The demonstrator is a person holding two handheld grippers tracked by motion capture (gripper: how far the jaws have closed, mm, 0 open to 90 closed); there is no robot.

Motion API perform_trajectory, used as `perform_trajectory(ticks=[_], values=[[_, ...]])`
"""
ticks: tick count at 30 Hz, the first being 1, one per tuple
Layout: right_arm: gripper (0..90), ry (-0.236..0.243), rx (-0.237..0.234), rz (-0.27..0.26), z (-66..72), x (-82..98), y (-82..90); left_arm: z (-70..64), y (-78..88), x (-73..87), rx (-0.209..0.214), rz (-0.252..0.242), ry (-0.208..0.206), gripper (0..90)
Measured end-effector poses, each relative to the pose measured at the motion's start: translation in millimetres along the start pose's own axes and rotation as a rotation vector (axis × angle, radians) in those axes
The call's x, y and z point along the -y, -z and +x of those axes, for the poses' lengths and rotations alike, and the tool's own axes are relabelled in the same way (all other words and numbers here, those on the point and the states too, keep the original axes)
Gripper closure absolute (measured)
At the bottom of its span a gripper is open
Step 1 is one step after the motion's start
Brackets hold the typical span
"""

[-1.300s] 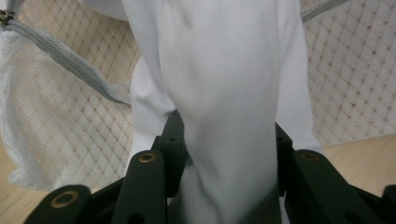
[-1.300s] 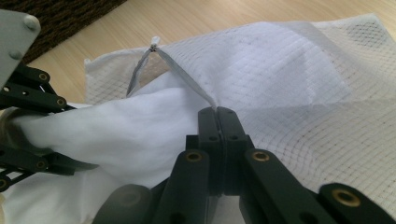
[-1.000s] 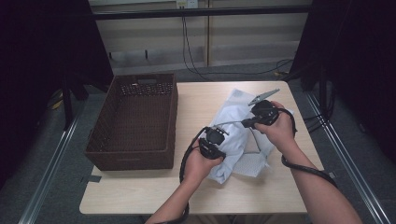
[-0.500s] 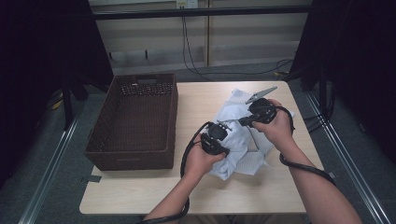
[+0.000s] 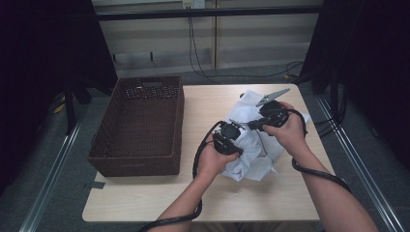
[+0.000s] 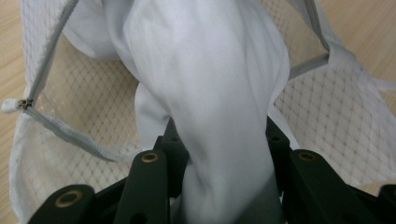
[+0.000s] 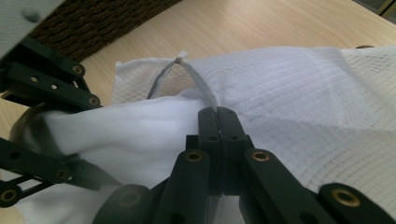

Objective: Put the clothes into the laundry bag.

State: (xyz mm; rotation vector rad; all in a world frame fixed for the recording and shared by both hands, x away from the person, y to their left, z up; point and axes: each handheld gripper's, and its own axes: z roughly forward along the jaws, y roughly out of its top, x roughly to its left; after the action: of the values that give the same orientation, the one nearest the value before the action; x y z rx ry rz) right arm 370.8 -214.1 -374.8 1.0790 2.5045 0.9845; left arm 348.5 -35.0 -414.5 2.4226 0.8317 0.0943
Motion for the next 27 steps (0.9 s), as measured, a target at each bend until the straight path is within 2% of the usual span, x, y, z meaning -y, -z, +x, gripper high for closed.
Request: perform_trajectory(ticks=[4, 10, 11, 27], values=[[90.0, 0.004, -0.009, -0.004, 0.1, 0.6, 0.5, 0.3, -3.6, -4.9, 0.005, -0.007, 0.012, 63.6], [90.0, 0.006, -0.02, -0.011, -2.1, 2.6, 4.6, 3.0, -6.6, -13.2, -0.009, -0.02, 0.022, 63.6], [90.0, -0.003, -0.014, -0.008, -2.0, 3.2, 5.3, 2.7, -7.3, -14.0, -0.01, -0.026, 0.035, 63.6], [90.0, -0.015, -0.028, -0.011, -5.8, 6.5, 9.8, 3.9, -18.2, -25.6, -0.034, -0.061, 0.04, 63.4]])
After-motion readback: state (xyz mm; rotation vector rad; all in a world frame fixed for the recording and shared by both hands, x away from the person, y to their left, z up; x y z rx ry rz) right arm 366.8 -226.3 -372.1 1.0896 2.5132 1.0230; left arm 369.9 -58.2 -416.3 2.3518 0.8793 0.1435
